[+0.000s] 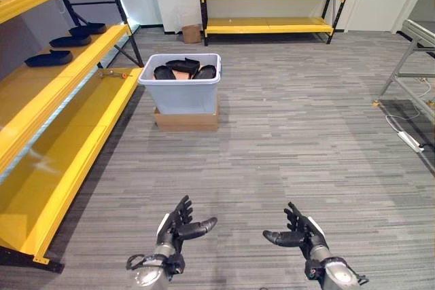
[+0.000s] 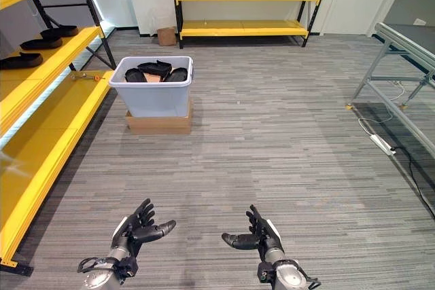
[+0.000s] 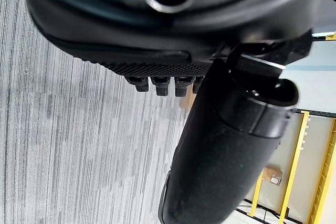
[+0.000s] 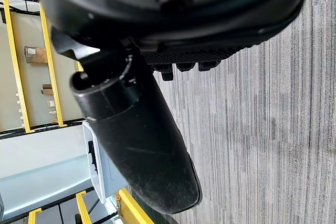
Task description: Move parts from the plastic box to the shelf.
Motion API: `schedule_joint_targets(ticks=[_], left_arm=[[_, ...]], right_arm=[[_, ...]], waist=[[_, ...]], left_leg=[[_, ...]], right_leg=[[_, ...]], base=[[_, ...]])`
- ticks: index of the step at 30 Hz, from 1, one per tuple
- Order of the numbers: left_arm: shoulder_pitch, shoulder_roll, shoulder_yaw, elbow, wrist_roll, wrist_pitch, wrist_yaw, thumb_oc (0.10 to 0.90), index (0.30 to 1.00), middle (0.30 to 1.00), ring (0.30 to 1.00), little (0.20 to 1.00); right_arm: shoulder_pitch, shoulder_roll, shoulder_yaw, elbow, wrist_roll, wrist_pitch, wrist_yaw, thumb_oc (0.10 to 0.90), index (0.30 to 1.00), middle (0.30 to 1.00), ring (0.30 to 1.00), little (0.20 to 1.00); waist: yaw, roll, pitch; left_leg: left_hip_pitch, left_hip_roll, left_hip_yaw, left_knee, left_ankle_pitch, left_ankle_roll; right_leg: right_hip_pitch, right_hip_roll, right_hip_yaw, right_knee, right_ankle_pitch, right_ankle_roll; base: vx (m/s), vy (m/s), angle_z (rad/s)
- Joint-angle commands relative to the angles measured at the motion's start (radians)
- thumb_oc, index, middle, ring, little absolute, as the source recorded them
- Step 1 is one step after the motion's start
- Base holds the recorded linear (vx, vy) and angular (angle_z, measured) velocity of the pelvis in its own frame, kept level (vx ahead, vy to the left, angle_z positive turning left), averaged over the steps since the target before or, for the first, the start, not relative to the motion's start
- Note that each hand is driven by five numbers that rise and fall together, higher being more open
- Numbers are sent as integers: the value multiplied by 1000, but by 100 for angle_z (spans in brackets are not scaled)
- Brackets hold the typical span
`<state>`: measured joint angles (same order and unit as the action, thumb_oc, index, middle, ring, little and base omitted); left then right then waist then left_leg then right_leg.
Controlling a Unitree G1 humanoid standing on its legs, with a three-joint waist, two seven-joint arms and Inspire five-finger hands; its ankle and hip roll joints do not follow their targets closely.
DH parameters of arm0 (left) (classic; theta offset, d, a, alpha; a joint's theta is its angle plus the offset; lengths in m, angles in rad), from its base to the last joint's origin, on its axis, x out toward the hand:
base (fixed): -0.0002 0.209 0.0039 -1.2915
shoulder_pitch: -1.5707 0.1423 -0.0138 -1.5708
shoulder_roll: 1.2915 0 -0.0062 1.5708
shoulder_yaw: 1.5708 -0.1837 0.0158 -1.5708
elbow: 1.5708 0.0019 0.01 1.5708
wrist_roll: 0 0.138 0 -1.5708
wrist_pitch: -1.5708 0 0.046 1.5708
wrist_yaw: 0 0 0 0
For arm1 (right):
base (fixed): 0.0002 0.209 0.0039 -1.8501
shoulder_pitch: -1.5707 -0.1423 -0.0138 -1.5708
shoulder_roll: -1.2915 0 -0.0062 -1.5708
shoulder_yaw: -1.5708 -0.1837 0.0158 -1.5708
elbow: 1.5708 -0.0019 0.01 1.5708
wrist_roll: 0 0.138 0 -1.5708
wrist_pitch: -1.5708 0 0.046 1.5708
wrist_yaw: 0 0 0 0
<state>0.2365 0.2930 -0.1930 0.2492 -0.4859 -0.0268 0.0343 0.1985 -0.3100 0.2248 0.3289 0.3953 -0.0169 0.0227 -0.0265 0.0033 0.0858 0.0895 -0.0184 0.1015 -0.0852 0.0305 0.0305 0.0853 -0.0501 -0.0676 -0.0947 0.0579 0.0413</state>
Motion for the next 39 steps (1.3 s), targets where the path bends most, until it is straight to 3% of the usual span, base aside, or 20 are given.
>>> schedule_joint_targets(ticks=[1, 7, 13, 15, 16, 17, 18, 20, 22, 23, 25, 28, 29, 33, 36, 38, 39], left_arm=[[-99, 17, 26, -41, 20, -91, -9, 900, 1000, 1000, 1000, 1000], [-115, 27, 27, -54, 40, -103, -4, 900, 1000, 1000, 1000, 1000], [-132, 44, 37, -74, 49, -118, 10, 900, 1000, 1000, 1000, 1000], [-139, 48, 38, -78, 67, -122, 11, 900, 1000, 1000, 1000, 1000], [-143, 53, 39, -84, 75, -127, 14, 900, 1000, 1000, 1000, 1000], [-154, 62, 38, -88, 80, -130, 15, 900, 1000, 1000, 1000, 1000], [-154, 62, 38, -87, 80, -130, 15, 900, 1000, 1000, 1000, 1000], [-159, 64, 39, -83, 90, -127, 11, 900, 1000, 1000, 1000, 1000], [-165, 58, 38, -71, 94, -127, 9, 900, 1000, 1000, 1000, 1000], [-165, 58, 38, -71, 95, -127, 9, 900, 1000, 1000, 1000, 1000], [-174, 51, 35, -66, 97, -128, 11, 900, 1000, 1000, 1000, 1000], [-185, 42, 28, -57, 107, -132, 10, 900, 1000, 1000, 1000, 1000], [-183, 40, 25, -61, 115, -131, 5, 900, 1000, 1000, 1000, 1000], [-175, 26, 12, -57, 119, -130, -4, 900, 1000, 1000, 1000, 1000], [-175, 21, 6, -57, 106, -130, -2, 900, 1000, 1000, 1000, 1000], [-174, 18, 2, -60, 102, -130, 0, 900, 1000, 1000, 1000, 1000], [-168, 23, -2, -70, 79, -131, -3, 900, 1000, 1000, 1000, 1000]], right_arm=[[-67, -11, -6, -73, 9, -78, 13, 900, 1000, 1000, 1000, 1000], [-88, -7, -4, -56, 12, -81, 11, 900, 1000, 1000, 1000, 1000], [-123, -5, 8, -48, 17, -84, 17, 900, 1000, 1000, 1000, 1000], [-123, 2, 6, -46, 12, -86, 21, 900, 1000, 1000, 1000, 1000], [-125, 6, 7, -49, 5, -88, 22, 900, 1000, 1000, 1000, 1000], [-128, 6, 4, -54, 3, -93, 19, 900, 1000, 1000, 1000, 1000], [-129, 6, 4, -54, 3, -93, 19, 900, 1000, 1000, 1000, 1000], [-120, 11, -4, -51, -1, -91, 20, 900, 1000, 1000, 1000, 1000], [-110, 8, -14, -52, 18, -91, 20, 900, 1000, 1000, 1000, 1000], [-109, 7, -14, -52, 18, -91, 20, 900, 1000, 1000, 1000, 1000], [-100, 4, -19, -55, 34, -98, 13, 900, 1000, 1000, 1000, 1000], [-91, 3, -21, -59, 43, -104, 11, 900, 1000, 1000, 1000, 1000], [-81, -2, -23, -72, 40, -102, 13, 900, 1000, 1000, 1000, 1000], [-58, -8, -31, -78, 46, -102, 19, 900, 1000, 1000, 1000, 1000], [-49, -14, -35, -78, 62, -103, 21, 900, 1000, 1000, 1000, 1000], [-39, -26, -40, -81, 71, -108, 24, 900, 1000, 1000, 1000, 1000], [-37, -39, -47, -88, 80, -108, 24, 900, 1000, 1000, 1000, 1000]], waist=[[-2, -15, -24], [1, -17, -13], [13, -17, 13], [13, -14, 27], [10, -11, 50], [9, 2, 74], [9, 0, 73], [4, 9, 78], [-33, 3, 80], [-35, 5, 82], [-55, -6, 80], [-79, -17, 76], [-83, -19, 74], [-96, -11, 46], [-114, 8, 23], [-120, 24, 18], [-115, 6, 30]], left_leg=[[25, 57, 4, -2, -35, -48], [25, 40, 3, 0, -44, -31], [-14, 11, 0, 76, -87, 7], [-17, -3, -2, 91, -99, 24], [-12, -9, 6, 96, -103, 35], [0, -9, 17, 96, -107, 47], [-1, -11, 17, 96, -107, 47], [26, -13, 25, 85, -116, 47], [58, -32, -3, 65, -117, 39], [63, -30, -5, 63, -118, 38], [84, -46, -28, 49, -129, 34], [122, -63, -57, 44, -159, 26], [151, -66, -66, 52, -180, 21], [197, -59, -80, 63, -204, 16], [210, -28, -90, 108, -198, -2], [177, -3, -82, 235, -133, -54], [50, 3, -73, 467, -29, -108]], right_leg=[[29, -41, -19, 7, -56, 50], [23, -60, -16, 20, -52, 59], [-51, -93, 10, 144, -67, 76], [-104, -113, 12, 252, -48, 95], [-177, -127, 9, 379, 27, 111], [-235, -149, -34, 506, 60, 112], [-238, -151, -33, 510, 58, 112], [-271, -164, -104, 563, 45, 106], [-334, -76, -88, 465, 15, 92], [-329, -74, -91, 463, 13, 91], [-333, -30, -69, 344, 14, 81], [-360, 3, -37, 200, 61, 84], [-355, 1, -75, 161, 83, 88], [-321, 11, -102, 169, 71, 66], [-322, 42, -94, 214, 34, 40], [-289, 63, -97, 217, 4, 13], [-239, 62, -82, 186, -9, -7]], base=[[9, 31, 0], [-2, 56, 0], [-24, 115, -3], [-39, 200, -8], [-72, 294, -21], [-62, 231, -17], [8, 207, -6], [99, 122, -1], [181, 61, -6], [169, 19, 2], [161, -5, 39], [267, -27, 51], [264, -32, 44], [300, -53, 33], [319, -71, 33], [251, -108, 28], [192, -118, 14]])
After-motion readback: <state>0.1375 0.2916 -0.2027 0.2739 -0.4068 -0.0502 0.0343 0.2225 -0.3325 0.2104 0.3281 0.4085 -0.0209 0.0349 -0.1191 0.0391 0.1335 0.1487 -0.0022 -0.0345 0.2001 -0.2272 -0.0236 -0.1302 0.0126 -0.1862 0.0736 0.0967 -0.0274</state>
